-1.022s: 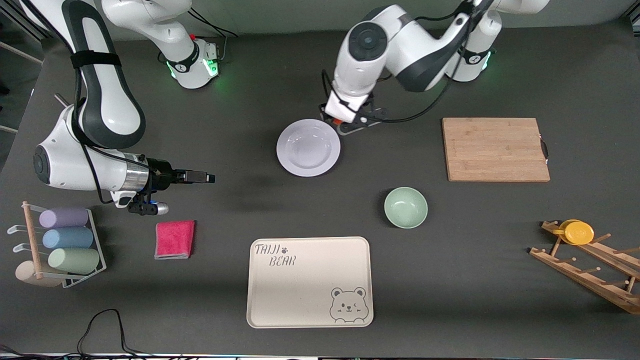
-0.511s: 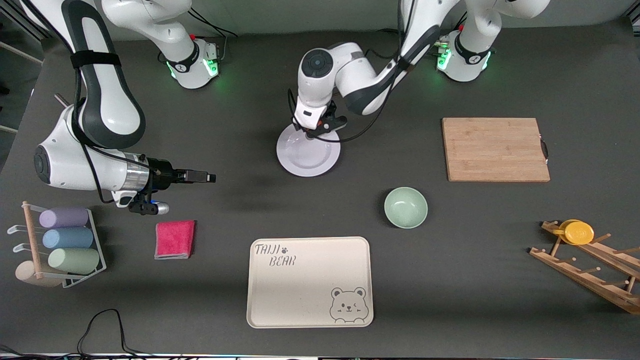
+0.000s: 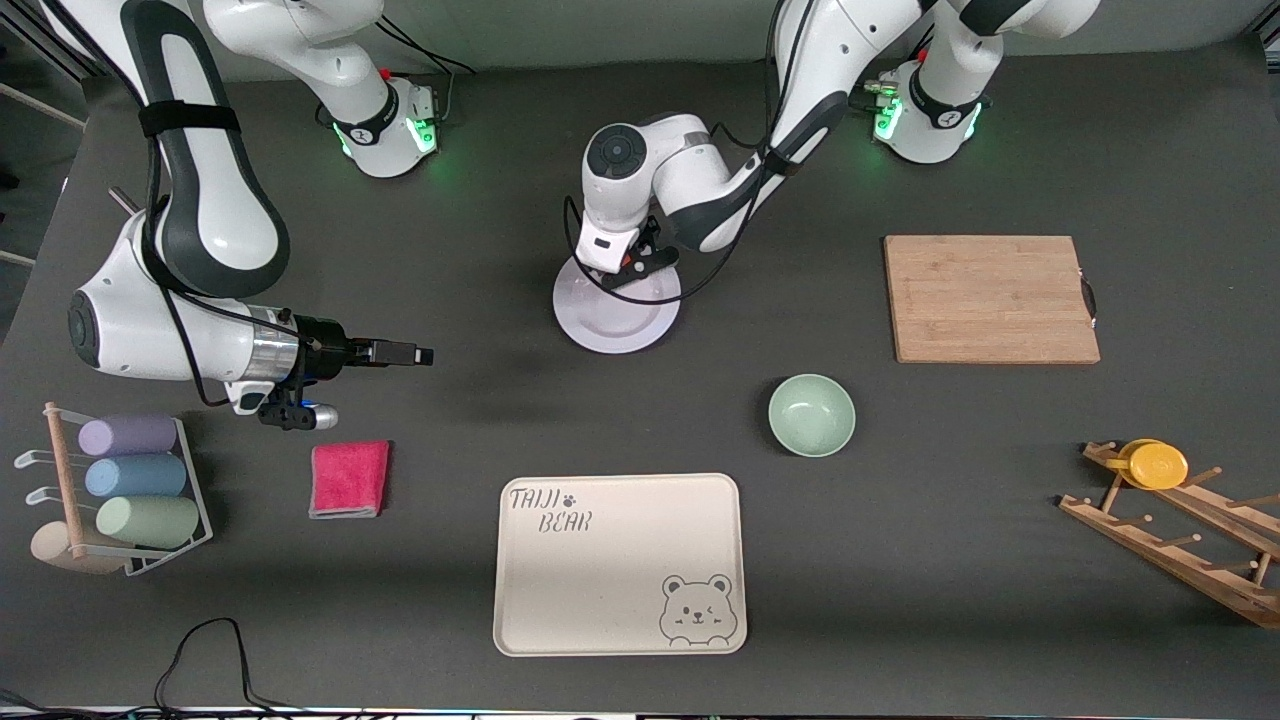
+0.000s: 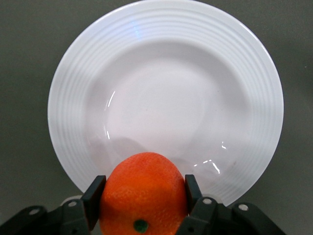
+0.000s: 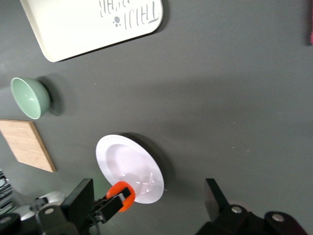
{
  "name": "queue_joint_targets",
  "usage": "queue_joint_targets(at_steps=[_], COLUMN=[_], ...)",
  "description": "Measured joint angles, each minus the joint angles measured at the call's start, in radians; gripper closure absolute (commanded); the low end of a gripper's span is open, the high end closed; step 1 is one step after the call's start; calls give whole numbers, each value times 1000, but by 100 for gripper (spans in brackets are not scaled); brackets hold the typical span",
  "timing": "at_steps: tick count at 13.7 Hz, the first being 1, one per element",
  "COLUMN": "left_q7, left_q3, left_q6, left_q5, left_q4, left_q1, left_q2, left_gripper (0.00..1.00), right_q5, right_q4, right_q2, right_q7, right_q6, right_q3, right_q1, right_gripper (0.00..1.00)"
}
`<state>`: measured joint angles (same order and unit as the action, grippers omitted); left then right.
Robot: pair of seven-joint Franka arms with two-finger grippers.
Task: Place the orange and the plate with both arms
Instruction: 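Carry the orange over the white plate and lower it with the left gripper, then release the orange onto the plate and withdraw the left gripper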
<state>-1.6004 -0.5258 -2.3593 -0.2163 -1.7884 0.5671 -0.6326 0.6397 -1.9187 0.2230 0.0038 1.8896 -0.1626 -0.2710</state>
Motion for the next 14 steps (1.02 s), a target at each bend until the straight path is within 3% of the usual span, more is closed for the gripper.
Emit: queue_joint_targets(at_steps=[6, 7, 8, 14], left_q7=[-51, -51, -52, -64], left_q3=[10, 12, 12, 13], left_q6=[-7, -8, -8, -7], left_q5=[-94, -101, -106, -109], left_q4=[74, 79, 85, 112], left_q1=[3, 3, 3, 3], left_q2=[-79, -88, -95, -101], left_gripper=[100, 41, 0, 0], right_q5=[91, 100, 107, 106], right_q4=[-5, -5, -6, -9], right_q2=[0, 1, 3, 15], right_q7=[0, 0, 0, -11], right_q6=[0, 1, 4, 13], right_q3=[0, 0, 0, -1], right_q1=[1, 1, 1, 1], right_gripper=[0, 0, 0, 0])
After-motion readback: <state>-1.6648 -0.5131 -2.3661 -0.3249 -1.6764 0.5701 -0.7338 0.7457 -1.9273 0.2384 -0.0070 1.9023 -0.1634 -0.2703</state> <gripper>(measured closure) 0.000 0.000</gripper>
